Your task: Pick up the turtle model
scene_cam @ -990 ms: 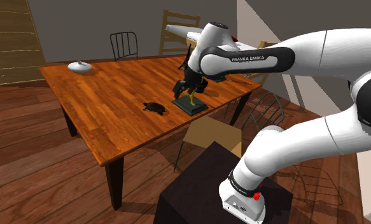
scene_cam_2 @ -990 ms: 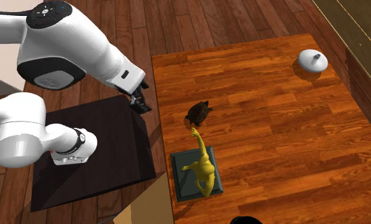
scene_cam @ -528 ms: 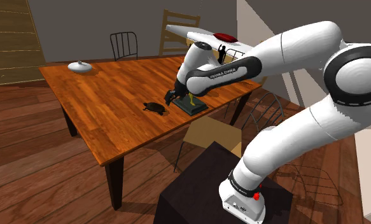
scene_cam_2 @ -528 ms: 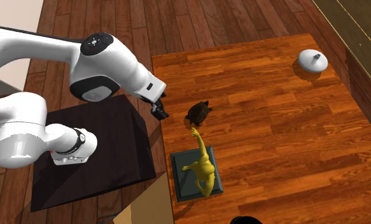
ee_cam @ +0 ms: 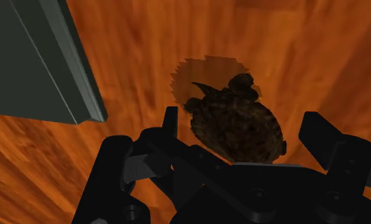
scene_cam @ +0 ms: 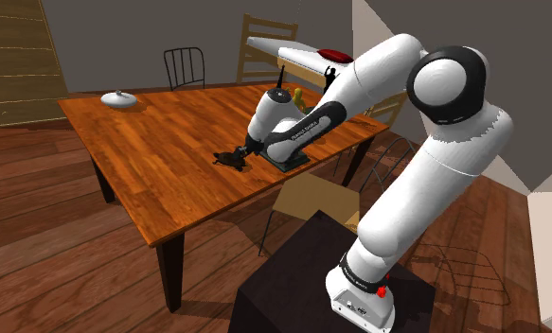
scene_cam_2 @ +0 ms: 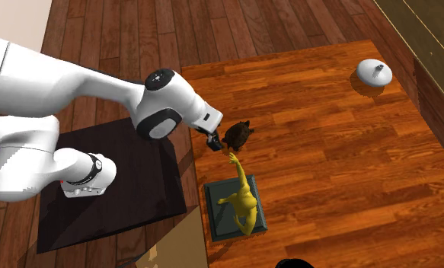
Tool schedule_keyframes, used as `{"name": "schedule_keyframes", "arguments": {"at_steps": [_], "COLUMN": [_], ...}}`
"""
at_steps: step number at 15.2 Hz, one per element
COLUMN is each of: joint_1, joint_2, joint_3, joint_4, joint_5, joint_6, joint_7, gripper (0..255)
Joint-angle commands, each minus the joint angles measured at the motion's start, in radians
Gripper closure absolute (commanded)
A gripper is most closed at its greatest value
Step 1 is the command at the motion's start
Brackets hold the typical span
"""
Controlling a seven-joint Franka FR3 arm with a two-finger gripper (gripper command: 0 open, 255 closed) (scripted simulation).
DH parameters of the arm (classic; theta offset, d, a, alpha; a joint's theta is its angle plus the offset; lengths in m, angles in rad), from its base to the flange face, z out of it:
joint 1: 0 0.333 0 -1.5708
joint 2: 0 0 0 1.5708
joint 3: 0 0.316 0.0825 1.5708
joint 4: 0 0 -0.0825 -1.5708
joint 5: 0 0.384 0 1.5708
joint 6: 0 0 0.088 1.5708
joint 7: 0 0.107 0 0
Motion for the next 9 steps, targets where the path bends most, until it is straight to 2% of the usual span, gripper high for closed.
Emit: {"name": "schedule_keyframes", "arguments": {"at_steps": [1,3,8,9], "joint_1": [-0.024,-0.018,-0.002,0.008], "joint_2": [0.091,0.104,0.171,0.193], "joint_3": [-0.002,-0.012,-0.050,-0.067], "joint_4": [0.052,0.053,0.066,0.072], "joint_5": [-0.152,-0.178,-0.320,-0.368], "joint_6": [0.048,0.058,0.106,0.120], "joint_7": [0.120,0.142,0.267,0.309], "gripper": [0,0,0,0]}}
